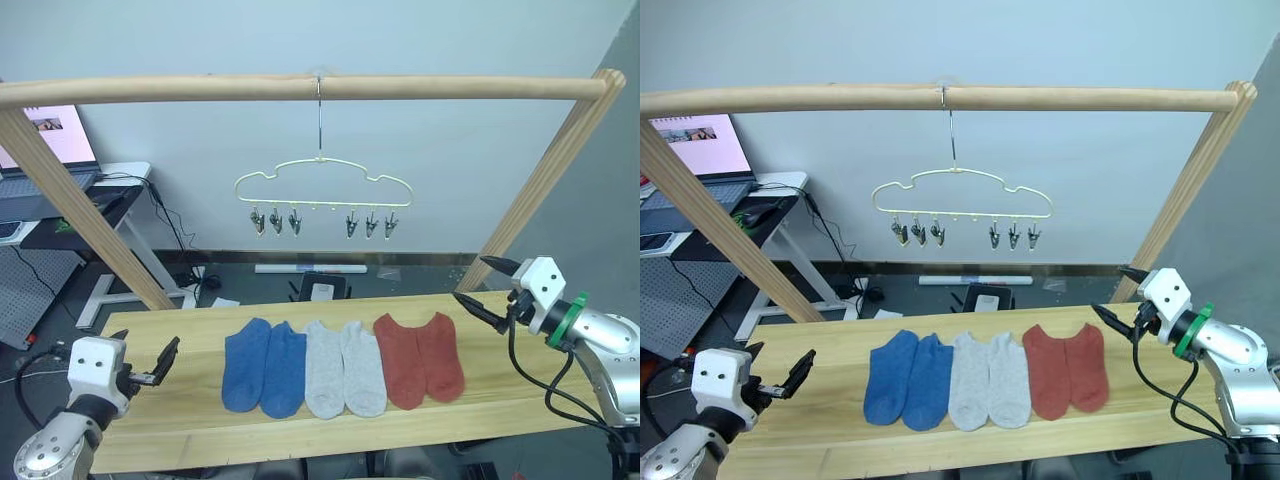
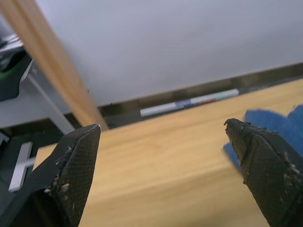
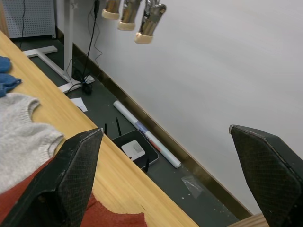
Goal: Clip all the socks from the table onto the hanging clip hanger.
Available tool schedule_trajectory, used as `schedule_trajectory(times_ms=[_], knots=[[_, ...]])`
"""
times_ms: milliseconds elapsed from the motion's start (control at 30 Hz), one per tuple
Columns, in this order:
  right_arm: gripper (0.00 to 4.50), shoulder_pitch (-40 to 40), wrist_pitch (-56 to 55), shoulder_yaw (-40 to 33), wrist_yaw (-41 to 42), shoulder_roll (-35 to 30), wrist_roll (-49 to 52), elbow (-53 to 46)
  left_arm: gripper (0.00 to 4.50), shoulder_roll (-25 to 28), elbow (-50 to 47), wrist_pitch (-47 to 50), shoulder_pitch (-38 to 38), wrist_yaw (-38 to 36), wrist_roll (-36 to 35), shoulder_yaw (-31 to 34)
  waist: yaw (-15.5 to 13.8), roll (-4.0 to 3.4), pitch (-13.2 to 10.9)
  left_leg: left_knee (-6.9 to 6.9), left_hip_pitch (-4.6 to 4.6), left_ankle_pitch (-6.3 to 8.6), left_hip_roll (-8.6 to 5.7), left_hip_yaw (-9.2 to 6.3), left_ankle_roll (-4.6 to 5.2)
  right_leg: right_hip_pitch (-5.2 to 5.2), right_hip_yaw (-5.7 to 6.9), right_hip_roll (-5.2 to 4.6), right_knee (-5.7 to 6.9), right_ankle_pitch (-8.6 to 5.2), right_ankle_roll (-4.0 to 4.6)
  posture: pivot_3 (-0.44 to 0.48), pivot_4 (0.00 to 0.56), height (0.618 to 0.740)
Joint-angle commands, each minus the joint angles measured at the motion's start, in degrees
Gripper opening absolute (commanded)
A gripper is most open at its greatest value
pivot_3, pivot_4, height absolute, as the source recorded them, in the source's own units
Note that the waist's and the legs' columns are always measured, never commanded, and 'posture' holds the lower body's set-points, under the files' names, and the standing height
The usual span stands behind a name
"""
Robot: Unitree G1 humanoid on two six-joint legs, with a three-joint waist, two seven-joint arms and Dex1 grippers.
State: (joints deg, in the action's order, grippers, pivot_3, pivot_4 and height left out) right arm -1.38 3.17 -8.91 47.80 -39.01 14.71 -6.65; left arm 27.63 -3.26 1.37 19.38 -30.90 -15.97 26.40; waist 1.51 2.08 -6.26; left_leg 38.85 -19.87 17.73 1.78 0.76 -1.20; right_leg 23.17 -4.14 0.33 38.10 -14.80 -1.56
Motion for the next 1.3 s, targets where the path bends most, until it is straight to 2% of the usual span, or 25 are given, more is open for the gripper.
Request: schedule_trajectory(times_ms=[33,433,533,633,900,1300], knots=[[4.48,0.03,2.59,0.49,0.47,-0.65,1.92,-6.69,4.50,0.98,-3.77,0.96,-2.13,-0.55,-1.42,-0.75,0.24,-0.02,0.01,0.00,0.00,0.00,0.00,-0.01,0.00,0.00,-0.01,0.01,0.00,0.00,0.00,-0.027,0.076,0.740],[4.48,-1.79,12.22,5.64,-1.50,1.90,5.17,-19.58,4.50,0.87,-5.58,6.41,-13.31,-1.31,-3.43,-5.71,0.37,-0.03,0.00,0.00,-0.01,0.00,-0.02,-0.21,0.00,0.01,0.00,0.06,-0.01,0.02,0.02,-0.050,0.098,0.740],[4.50,-1.55,12.58,5.61,-1.61,1.97,5.40,-20.05,3.95,0.42,-4.83,7.59,-16.22,-1.36,-4.19,-6.44,0.37,-0.03,-0.01,0.00,-0.02,0.00,-0.05,-0.22,0.00,0.00,0.00,0.06,-0.02,0.02,0.02,-0.057,0.100,0.740],[4.50,-1.25,12.30,5.57,-1.68,2.02,5.36,-20.01,3.03,0.10,-4.29,8.69,-18.51,-1.33,-4.49,-7.60,0.44,-0.05,-0.02,0.00,-0.02,0.01,-0.07,-0.22,0.00,0.01,-0.01,0.06,-0.04,0.04,0.06,-0.062,0.100,0.740],[4.50,-1.94,12.80,6.53,-2.66,2.93,5.27,-21.25,3.03,-2.05,-1.48,7.83,-24.54,-0.24,-4.10,-9.89,0.55,-0.06,-0.05,-0.01,-0.02,0.00,-0.09,-0.24,0.00,0.01,0.00,0.09,-0.04,0.02,0.04,-0.075,0.109,0.740],[4.50,-5.35,16.85,7.35,-4.19,3.51,6.25,-24.68,3.03,-5.90,8.53,1.91,-33.78,1.27,-1.87,-12.82,1.35,-0.05,-0.85,-0.01,-0.08,0.01,-0.10,-0.31,0.00,0.01,0.00,0.13,-0.10,0.05,0.09,-0.106,0.141,0.740]])
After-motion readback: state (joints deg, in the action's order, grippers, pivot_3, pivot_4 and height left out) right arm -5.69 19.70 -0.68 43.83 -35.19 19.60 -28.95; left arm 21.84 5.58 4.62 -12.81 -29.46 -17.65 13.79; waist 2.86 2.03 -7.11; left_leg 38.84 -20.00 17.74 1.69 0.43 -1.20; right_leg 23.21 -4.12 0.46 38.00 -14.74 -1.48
